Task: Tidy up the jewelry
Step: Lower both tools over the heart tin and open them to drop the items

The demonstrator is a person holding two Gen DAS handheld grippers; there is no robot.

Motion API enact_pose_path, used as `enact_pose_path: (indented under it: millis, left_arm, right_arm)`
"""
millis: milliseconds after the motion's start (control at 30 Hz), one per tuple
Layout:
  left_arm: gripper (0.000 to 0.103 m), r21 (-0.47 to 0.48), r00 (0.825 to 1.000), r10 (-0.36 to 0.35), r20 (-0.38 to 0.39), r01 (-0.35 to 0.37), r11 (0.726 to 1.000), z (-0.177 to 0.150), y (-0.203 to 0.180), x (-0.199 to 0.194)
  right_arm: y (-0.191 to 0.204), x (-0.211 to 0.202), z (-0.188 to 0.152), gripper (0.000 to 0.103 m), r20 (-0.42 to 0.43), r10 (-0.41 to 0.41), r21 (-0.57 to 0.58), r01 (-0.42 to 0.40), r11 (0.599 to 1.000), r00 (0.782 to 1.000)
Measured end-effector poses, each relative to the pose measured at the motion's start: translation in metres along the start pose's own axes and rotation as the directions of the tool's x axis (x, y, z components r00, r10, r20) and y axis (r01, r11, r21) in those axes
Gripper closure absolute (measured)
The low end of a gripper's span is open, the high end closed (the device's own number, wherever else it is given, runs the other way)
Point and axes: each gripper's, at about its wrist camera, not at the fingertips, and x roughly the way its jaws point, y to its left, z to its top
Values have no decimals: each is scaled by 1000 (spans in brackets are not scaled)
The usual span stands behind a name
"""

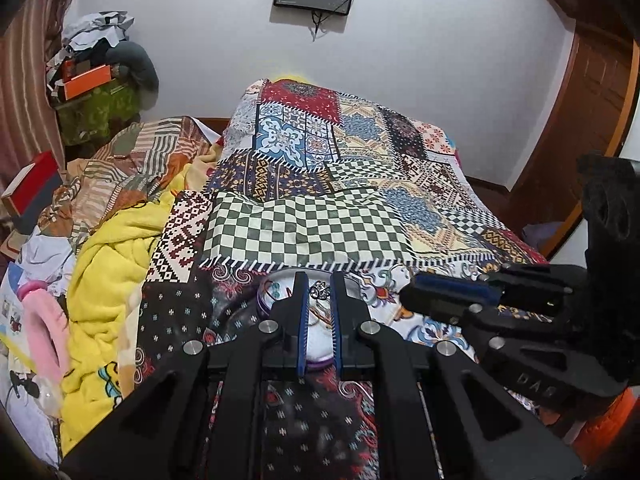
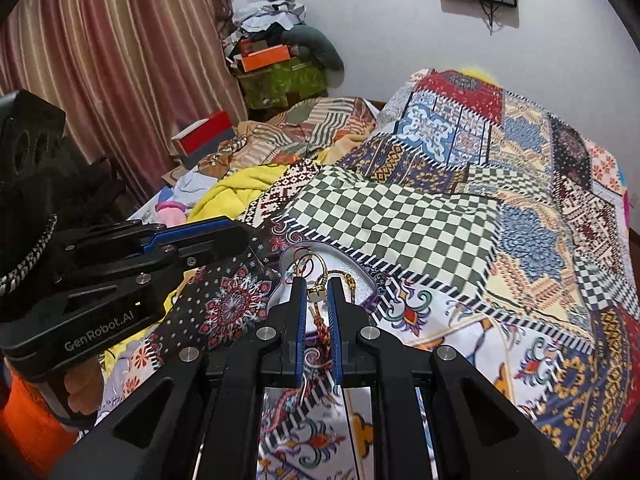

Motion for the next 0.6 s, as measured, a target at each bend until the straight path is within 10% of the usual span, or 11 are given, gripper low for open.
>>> enact_pose_path:
  millis: [600]
  left_arm:
    - [95,-72,992,-19,-121,10,997,-9,25,74]
  right_arm:
    - [-20,61,-4,94,-117,4,43,1,999,993]
